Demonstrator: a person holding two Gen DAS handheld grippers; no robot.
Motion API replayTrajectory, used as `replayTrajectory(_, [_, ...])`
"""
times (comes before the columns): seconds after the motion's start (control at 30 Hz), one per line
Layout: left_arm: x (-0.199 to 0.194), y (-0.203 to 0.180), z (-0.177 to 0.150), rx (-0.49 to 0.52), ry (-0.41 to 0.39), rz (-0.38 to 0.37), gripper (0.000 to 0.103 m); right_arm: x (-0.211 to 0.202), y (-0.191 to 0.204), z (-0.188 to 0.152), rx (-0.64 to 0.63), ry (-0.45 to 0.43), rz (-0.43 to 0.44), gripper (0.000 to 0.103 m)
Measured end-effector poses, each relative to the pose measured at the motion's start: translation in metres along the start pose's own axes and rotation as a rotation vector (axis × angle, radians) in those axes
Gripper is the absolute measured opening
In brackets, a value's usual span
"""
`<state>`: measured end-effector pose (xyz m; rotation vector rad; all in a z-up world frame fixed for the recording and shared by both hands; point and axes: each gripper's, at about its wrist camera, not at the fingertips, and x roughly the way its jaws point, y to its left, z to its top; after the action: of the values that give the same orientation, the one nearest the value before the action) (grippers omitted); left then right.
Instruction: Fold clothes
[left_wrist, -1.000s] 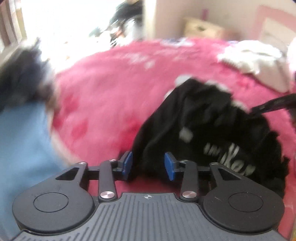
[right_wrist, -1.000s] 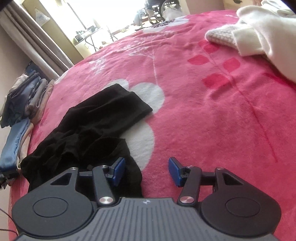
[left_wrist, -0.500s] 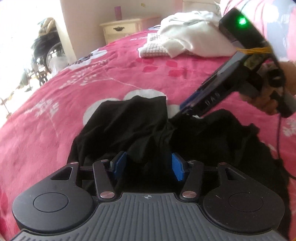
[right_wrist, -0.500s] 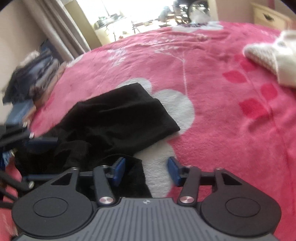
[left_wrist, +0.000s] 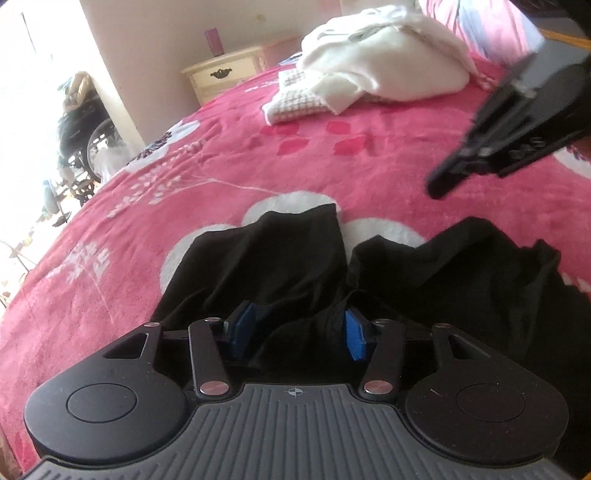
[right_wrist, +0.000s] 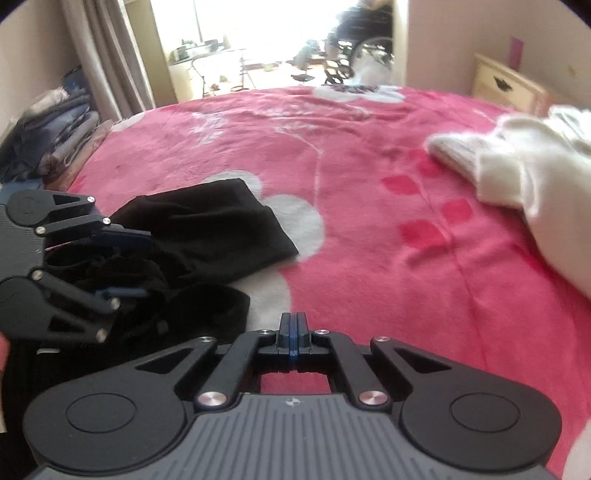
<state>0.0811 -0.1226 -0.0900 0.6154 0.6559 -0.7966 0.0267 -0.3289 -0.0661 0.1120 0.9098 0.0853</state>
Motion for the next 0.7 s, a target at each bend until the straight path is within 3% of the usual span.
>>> replayTrajectory(0.1, [0.006,0.002,-0.003,0.031,0.030,-0.006,0.042,-0.001,-0.010,0.000,0.084,0.024,0.059,0.000])
replayTrajectory(0.2, [0.012,0.001,-0.009,0.075,0.048,-0.013,0.041,0.007,-0.018,0.006,0.175,0.055,0.144,0.008])
replayTrajectory(0.27, [0.011,0.001,-0.010,0.086,0.041,-0.017,0.039,0.018,-0.020,0.013,0.219,0.072,0.190,0.017])
replayTrajectory(0.33, [0.010,0.002,-0.010,0.086,0.034,-0.014,0.035,0.030,-0.018,0.019,0.230,0.091,0.218,0.037])
replayTrajectory(0.37, [0.009,0.002,-0.011,0.084,0.029,-0.009,0.031,0.036,-0.016,0.021,0.224,0.103,0.226,0.038])
replayTrajectory(0.5, [0.005,0.006,-0.014,0.057,0.015,0.030,0.021,0.064,-0.005,0.020,0.201,0.167,0.233,0.038])
replayTrajectory(0.6, [0.003,0.008,-0.017,0.052,0.006,0.057,0.020,0.057,0.012,0.015,0.064,0.154,0.156,0.009])
replayTrajectory(0.7, [0.003,0.012,-0.018,0.042,-0.001,0.083,0.018,0.039,0.023,0.006,-0.013,0.126,0.089,0.006])
